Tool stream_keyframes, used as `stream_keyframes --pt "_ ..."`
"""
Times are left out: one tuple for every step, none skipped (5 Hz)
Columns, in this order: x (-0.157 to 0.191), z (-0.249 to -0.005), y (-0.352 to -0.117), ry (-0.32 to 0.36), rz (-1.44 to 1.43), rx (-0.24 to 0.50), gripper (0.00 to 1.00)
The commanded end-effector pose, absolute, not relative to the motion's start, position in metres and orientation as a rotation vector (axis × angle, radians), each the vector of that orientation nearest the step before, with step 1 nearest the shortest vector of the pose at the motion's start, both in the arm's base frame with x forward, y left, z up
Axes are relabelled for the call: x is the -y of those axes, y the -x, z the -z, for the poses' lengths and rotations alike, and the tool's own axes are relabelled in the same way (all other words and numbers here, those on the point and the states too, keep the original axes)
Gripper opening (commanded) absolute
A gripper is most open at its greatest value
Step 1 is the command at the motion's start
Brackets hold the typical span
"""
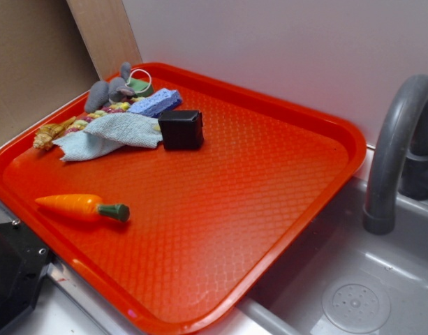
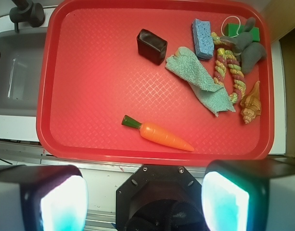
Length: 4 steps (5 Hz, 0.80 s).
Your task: Grab the black box.
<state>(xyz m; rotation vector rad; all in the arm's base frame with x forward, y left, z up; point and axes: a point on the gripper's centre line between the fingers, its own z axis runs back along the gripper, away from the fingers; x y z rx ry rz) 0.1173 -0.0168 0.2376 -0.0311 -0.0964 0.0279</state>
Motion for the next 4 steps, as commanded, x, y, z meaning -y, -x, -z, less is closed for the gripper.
stream_keyframes --pt "0.017 -0.238 -0.117 0.031 -0.028 0.096 1.0" --pt "-0.007 -0.218 -0.167 -0.046 0.023 0.045 1.0" --pt "-0.012 -0.195 -0.211 -0.062 0.123 0.142 1.0" --pt "-0.009 -0.157 -0.259 -0.036 0.259 0.103 1.0"
